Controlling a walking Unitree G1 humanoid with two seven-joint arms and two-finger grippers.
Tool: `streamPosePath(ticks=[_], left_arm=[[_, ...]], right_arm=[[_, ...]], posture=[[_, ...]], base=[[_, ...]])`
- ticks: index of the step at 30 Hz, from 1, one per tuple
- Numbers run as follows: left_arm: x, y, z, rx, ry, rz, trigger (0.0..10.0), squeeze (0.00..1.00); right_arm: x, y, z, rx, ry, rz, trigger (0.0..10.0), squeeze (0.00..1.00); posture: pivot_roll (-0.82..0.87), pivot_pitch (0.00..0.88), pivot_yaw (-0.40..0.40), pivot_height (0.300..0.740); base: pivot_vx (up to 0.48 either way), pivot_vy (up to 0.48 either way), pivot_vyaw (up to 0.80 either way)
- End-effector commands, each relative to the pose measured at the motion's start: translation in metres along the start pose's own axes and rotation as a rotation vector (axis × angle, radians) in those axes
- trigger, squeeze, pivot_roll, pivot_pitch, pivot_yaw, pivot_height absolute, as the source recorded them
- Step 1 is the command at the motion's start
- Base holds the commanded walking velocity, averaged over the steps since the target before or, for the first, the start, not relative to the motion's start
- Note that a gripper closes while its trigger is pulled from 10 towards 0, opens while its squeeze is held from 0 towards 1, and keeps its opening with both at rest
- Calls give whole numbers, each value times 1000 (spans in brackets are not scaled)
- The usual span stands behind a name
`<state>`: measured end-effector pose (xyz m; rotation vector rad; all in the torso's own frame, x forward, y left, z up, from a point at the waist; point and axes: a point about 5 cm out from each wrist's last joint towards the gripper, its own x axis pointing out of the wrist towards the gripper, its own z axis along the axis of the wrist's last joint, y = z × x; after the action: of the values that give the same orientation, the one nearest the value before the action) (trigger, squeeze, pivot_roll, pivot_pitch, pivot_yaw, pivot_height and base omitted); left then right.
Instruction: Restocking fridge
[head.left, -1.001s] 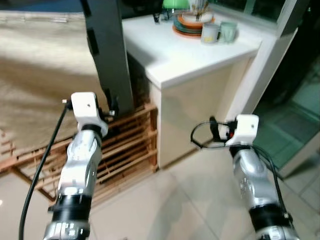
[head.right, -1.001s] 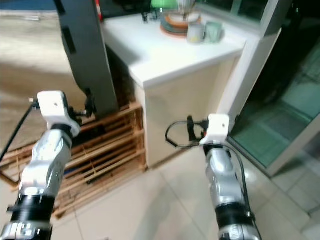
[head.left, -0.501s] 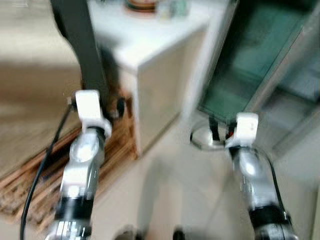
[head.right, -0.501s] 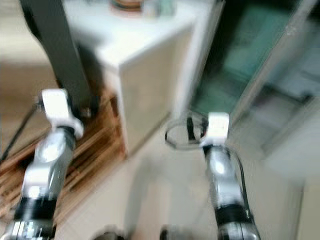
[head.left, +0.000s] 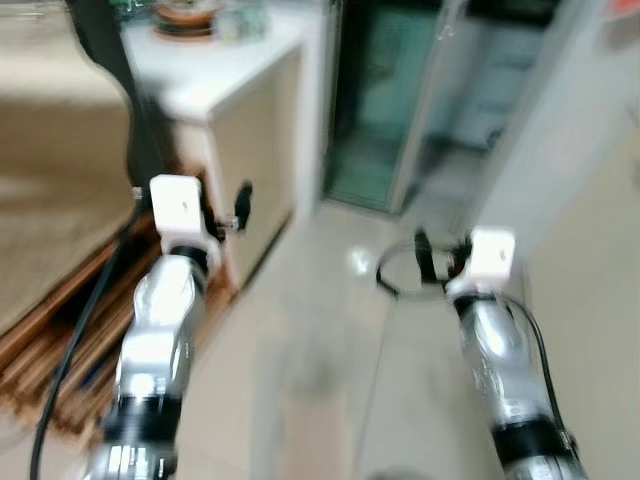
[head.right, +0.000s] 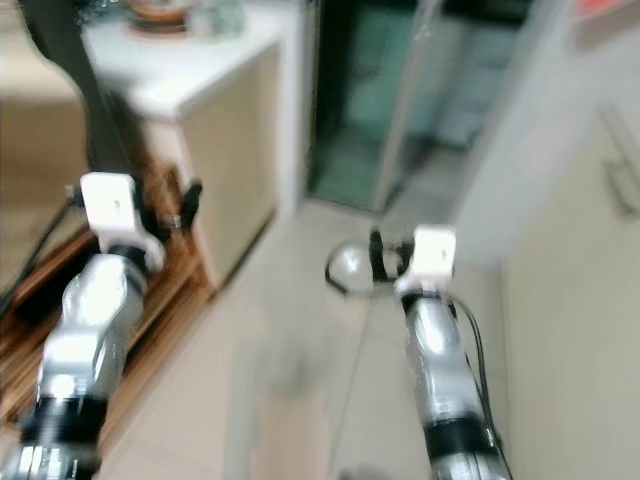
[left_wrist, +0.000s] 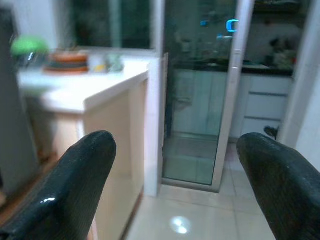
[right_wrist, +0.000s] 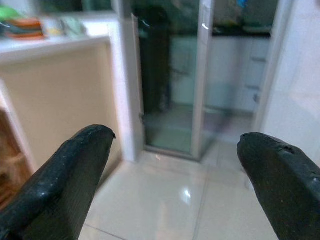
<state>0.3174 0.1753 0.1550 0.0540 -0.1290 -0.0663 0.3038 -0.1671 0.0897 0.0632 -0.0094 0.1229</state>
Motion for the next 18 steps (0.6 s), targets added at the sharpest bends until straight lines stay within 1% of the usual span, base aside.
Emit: streamPosePath(ticks=[1,2,3,4,5,6,7,8,9,10,11,12,14,15,16,17,18], left_arm=[[3,0,0,72,-4,2,10000,0],[4,3,-2,76,4,9,10000,0],[5,7,-3,72,0,22,10000,0],[6,13,-3,65,-12,43,10000,0],[5,18,-4,63,-16,64,10000,0],[5,25,-5,54,-12,113,10000,0],[4,31,-5,39,-8,155,10000,0],[4,31,-5,39,-8,155,10000,0],[2,35,-5,44,-5,184,10000,0],[-2,36,-5,47,-7,193,10000,0],[-2,36,-5,47,-7,193,10000,0],[-7,35,-8,58,6,190,10000,0],[-5,34,-4,78,-12,173,10000,0],[-4,35,-2,88,-21,169,10000,0],[-4,35,-2,88,-21,169,10000,0],[-2,36,1,88,-28,168,10000,0],[0,36,2,59,-32,158,10000,0]], right_arm=[[-2,16,2,-17,-13,141,10000,0],[-4,24,1,-41,-4,190,10000,0],[-6,30,0,-66,-1,227,10000,0],[-8,37,-2,-83,2,288,10000,0],[-12,43,-6,-91,9,338,7961,0],[-16,50,-8,-113,-6,400,0,0],[-19,55,-10,-118,-1,432,0,0],[-19,55,-10,-118,-1,432,0,0],[-22,57,-11,-94,9,431,745,0],[-25,58,-12,-93,25,434,4863,0],[-25,58,-12,-93,25,434,4863,0],[-28,52,-9,-50,45,432,10000,0],[-25,39,-1,-7,25,377,10000,0],[-23,33,2,17,14,343,9804,0],[-23,33,2,17,14,343,9804,0],[-22,27,4,30,7,316,9843,0],[-21,21,5,45,8,275,10000,0]], posture=[[-56,0,18,740],[-59,0,-3,740],[-55,0,-6,740],[-36,0,-17,740],[-33,0,-22,740],[-21,0,-38,740],[-18,0,-37,740],[-18,0,-37,740],[-9,0,-31,740],[-13,0,-32,740],[-13,0,-32,740],[-2,0,-18,740],[-4,0,-17,740],[-11,0,-8,740],[-11,0,-8,740],[-14,0,-5,740],[-24,0,4,740]], base=[[0,0,0],[0,0,0],[0,0,0],[0,0,0],[0,0,0],[0,0,0],[0,0,0],[0,0,0],[0,0,0],[0,0,0],[0,0,0],[0,0,0],[0,0,0],[0,0,0],[0,0,0],[0,0,0],[0,0,0]])
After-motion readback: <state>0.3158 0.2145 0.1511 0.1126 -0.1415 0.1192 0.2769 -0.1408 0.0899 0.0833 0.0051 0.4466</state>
